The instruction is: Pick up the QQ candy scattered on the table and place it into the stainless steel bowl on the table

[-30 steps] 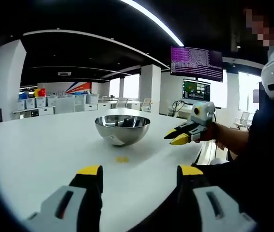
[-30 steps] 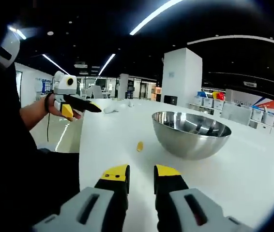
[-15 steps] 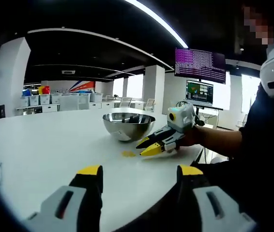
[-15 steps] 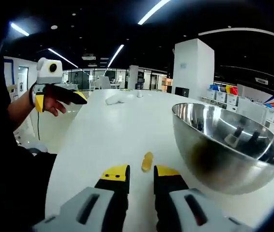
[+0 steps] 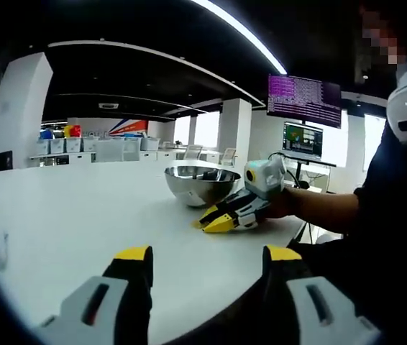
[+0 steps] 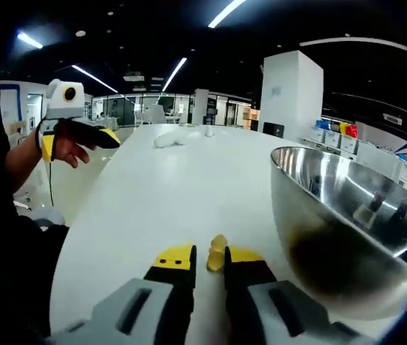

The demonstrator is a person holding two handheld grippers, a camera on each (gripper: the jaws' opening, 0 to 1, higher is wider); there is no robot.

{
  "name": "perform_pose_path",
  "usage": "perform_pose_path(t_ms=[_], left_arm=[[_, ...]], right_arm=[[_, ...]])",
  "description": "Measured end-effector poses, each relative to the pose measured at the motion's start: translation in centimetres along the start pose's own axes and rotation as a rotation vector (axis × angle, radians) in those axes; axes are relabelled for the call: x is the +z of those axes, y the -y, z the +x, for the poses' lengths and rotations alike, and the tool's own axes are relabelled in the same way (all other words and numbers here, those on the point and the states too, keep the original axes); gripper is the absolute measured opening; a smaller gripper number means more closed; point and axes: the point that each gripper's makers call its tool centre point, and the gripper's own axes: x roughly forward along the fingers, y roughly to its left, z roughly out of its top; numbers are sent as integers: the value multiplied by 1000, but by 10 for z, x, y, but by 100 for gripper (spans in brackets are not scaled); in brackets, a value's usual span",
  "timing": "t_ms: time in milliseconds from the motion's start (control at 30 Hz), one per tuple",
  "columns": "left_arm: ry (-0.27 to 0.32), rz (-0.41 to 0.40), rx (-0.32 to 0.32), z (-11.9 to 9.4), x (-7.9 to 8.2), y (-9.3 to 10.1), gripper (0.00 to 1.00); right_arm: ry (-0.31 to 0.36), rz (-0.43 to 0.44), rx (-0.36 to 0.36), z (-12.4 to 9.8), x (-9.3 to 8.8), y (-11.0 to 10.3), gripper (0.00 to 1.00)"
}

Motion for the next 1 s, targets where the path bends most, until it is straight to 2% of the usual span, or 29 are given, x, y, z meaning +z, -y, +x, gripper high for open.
perform_pose_path(t_ms=[67, 333, 500, 800, 1000], left_arm=[[-1, -2, -1, 1, 0, 0, 61], [-10, 0, -11, 7, 0, 4, 61], [-14, 8, -18, 12, 4, 8, 61], [-20, 22, -41, 27, 10, 9, 61], [-34, 37, -77, 47, 11, 21, 61]], right_arm=[[0, 5, 2, 0, -1, 0, 10], [8, 22, 5, -2, 0, 3, 9], [40, 46, -1, -18, 8, 4, 9], [99, 45, 8, -82, 20, 0, 9], [147, 56, -24, -146, 22, 7, 9]])
